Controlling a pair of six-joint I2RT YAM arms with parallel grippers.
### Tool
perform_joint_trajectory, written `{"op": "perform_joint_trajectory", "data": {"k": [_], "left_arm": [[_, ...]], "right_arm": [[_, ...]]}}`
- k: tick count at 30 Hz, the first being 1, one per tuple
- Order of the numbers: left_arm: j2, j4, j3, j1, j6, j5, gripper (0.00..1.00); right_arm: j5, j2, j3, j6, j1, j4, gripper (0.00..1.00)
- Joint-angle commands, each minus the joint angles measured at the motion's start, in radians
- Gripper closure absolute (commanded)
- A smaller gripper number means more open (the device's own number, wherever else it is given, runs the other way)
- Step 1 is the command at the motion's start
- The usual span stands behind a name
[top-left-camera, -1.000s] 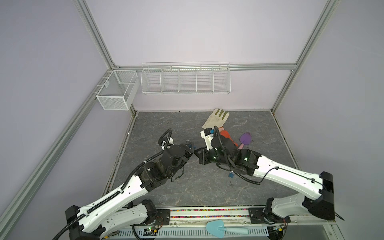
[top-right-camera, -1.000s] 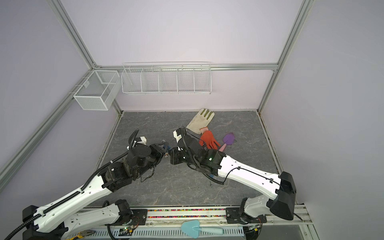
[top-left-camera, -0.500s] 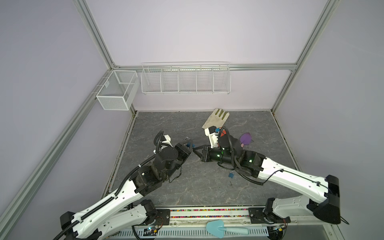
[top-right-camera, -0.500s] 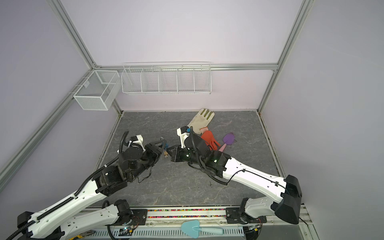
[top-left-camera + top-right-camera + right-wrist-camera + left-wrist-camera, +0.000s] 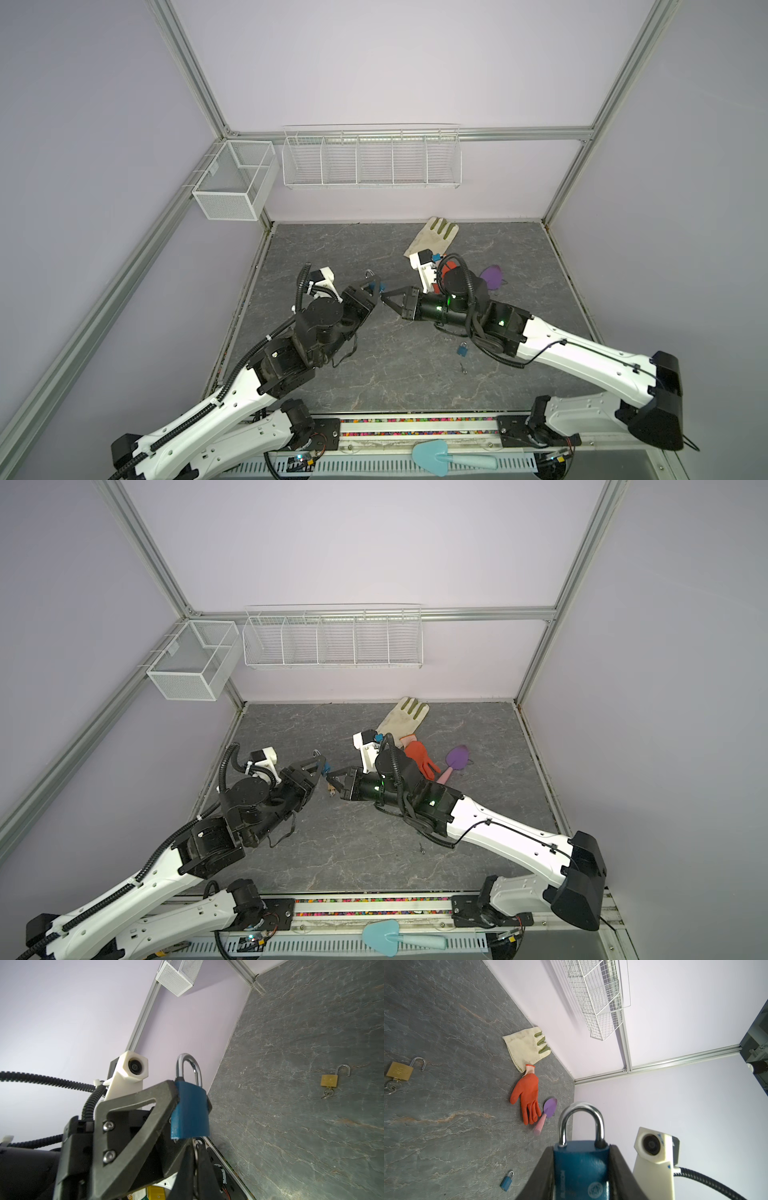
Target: Unlock with the key
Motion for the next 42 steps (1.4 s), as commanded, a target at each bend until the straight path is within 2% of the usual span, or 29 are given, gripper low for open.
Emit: {"op": "perform_joint_trajectory", "data": {"k": [1, 11, 15, 21, 30, 36, 39, 42], "left_arm": [[0.001, 0.017, -0.014, -0.021, 0.024, 0.117, 1.0], [-0.024, 0.06, -0.032, 0.004, 0.061, 0.153, 1.0], [-0.02, 0.042, -0.018, 0.008, 0.072, 0.138, 1.0], [0.019, 0.063, 0.026, 0.01, 0.093, 0.089, 1.0], [0.113, 0.083, 0.082, 0.02, 0.133, -0.026, 1.0], [0.14, 0.043, 0.097, 0.026, 0.175, -0.08, 1.0], [0.136, 0.021, 0.081, 0.026, 0.207, -0.101, 1.0], [0.122, 0.017, 0.046, 0.026, 0.299, -0.111, 1.0]], "right_arm": [[0.0, -0.014, -0.017, 0.038, 0.004, 0.195, 0.94], [0.008, -0.049, -0.044, 0.089, -0.012, 0.225, 0.94], [0.061, -0.059, 0.014, -0.01, -0.005, 0.075, 0.94], [0.206, -0.051, 0.06, -0.153, 0.001, -0.149, 0.93], [0.437, -0.026, 0.086, -0.326, 0.001, -0.368, 0.69], [0.52, -0.056, 0.068, -0.387, 0.0, -0.464, 0.41], [0.55, -0.096, 0.041, -0.415, 0.0, -0.5, 0.33], [0.576, -0.135, 0.026, -0.433, -0.005, -0.551, 0.26]]}}
